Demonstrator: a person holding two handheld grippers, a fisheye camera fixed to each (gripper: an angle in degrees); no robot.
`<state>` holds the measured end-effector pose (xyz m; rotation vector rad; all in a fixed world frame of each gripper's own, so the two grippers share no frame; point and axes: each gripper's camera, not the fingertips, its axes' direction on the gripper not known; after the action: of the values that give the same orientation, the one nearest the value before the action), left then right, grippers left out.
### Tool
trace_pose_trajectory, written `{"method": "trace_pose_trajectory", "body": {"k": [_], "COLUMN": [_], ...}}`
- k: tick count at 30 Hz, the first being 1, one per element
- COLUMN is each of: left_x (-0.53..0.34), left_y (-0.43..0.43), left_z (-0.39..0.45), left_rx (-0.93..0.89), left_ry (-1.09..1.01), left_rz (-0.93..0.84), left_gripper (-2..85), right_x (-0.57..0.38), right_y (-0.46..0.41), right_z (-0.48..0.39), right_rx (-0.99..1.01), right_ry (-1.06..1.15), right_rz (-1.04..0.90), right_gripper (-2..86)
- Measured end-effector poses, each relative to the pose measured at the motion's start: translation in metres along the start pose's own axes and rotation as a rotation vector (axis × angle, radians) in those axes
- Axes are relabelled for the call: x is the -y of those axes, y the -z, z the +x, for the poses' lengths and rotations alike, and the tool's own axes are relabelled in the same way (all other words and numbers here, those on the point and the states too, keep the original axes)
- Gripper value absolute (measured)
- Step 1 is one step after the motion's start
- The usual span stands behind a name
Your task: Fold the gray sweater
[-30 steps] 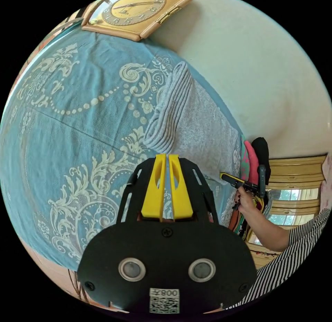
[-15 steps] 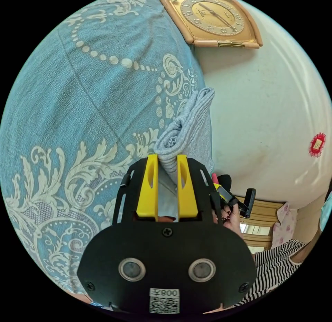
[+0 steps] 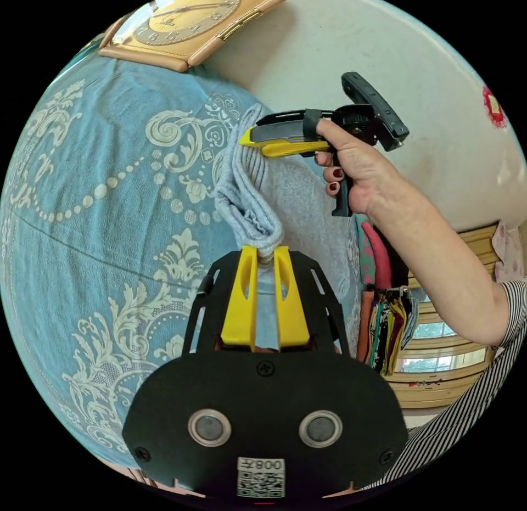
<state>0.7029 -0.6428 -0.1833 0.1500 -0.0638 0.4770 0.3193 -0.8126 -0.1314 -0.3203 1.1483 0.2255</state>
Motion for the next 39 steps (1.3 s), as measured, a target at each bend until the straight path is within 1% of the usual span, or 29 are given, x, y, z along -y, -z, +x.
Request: {"method": "trace_pose_trajectory", "body": {"k": [3,8,14,18,21,24,26,30,33,35,39], "left_x": [0.006,0.016,0.026,0.029,0.033,0.035,0.036,0.039,0.040,0.038,0.033], "left_y": [-0.001,-0.006,-0.008,-0.007,-0.005,-0.003,0.001,0.009,0.009,0.001,-0.027], "left_z": [0.033,0.095,0.158,0.191,0.221,0.252,0.280,0.331,0.382,0.426,0.490], "left_rx": [0.030,0.055,0.105,0.109,0.117,0.128,0.125,0.093,0.058,0.028,-0.016], "left_ry": [-0.072,-0.160,-0.232,-0.242,-0.255,-0.279,-0.299,-0.370,-0.474,-0.564,-0.675], "left_rz": [-0.026,-0.051,-0.082,-0.090,-0.097,-0.104,-0.103,-0.094,-0.099,-0.119,-0.183], "left_gripper": [5.5,5.1,4.9,4.8,4.8,4.7,4.5,4.3,4.2,4.3,4.4], "right_x": [0.012,0.023,0.020,0.013,0.002,-0.014,-0.033,-0.074,-0.120,-0.162,-0.227], "right_y": [-0.008,-0.024,-0.028,-0.033,-0.034,-0.027,-0.014,0.015,0.037,0.048,0.047], "right_z": [-0.017,-0.041,-0.026,-0.014,0.008,0.046,0.081,0.134,0.189,0.238,0.310], "right_rx": [-0.077,-0.305,-0.303,-0.325,-0.270,-0.100,0.051,0.157,0.233,0.272,0.334], "right_ry": [-0.001,0.029,0.011,0.055,0.057,0.022,-0.006,0.016,0.011,-0.029,-0.112], "right_rz": [-0.019,-0.042,-0.040,-0.052,-0.038,-0.019,0.031,0.124,0.199,0.239,0.299], "right_gripper": [13.5,11.3,9.0,8.0,7.3,7.0,6.8,6.8,6.7,6.8,6.7]}}
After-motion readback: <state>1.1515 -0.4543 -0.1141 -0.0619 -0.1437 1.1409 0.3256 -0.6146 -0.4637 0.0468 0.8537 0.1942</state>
